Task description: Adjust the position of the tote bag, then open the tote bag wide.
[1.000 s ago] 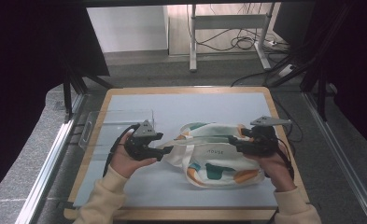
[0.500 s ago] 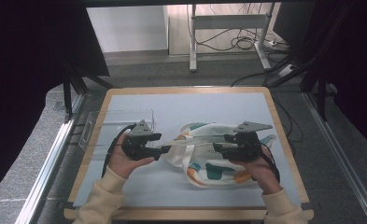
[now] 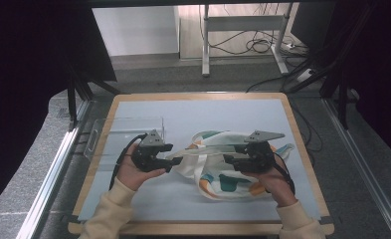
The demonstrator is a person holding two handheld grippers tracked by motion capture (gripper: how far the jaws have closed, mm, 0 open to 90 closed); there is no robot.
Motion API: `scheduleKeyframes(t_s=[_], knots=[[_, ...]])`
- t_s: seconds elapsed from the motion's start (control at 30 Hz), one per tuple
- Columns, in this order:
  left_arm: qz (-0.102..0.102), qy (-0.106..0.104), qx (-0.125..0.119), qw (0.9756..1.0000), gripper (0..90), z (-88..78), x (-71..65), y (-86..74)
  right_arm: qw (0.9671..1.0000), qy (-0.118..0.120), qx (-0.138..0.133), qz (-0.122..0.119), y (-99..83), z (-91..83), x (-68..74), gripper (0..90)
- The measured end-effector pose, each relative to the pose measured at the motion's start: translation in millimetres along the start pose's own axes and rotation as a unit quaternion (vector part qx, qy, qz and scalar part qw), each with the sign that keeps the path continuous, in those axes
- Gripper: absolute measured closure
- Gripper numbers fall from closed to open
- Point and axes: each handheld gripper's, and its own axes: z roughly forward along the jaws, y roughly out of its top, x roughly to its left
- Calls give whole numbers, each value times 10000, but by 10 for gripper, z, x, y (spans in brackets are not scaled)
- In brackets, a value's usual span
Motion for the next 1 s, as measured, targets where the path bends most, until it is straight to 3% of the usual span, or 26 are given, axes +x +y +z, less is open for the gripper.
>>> scheduleKeyframes(t_s=[0.7,1.0], knots=[[80,13,-65,9999,400,-43,-44,-10,9997,72,211,-97,-9,101,8,437],[232,-28,-163,9996,399,30,-64,188,9993,179,262,-187,-31,91,20,437]])
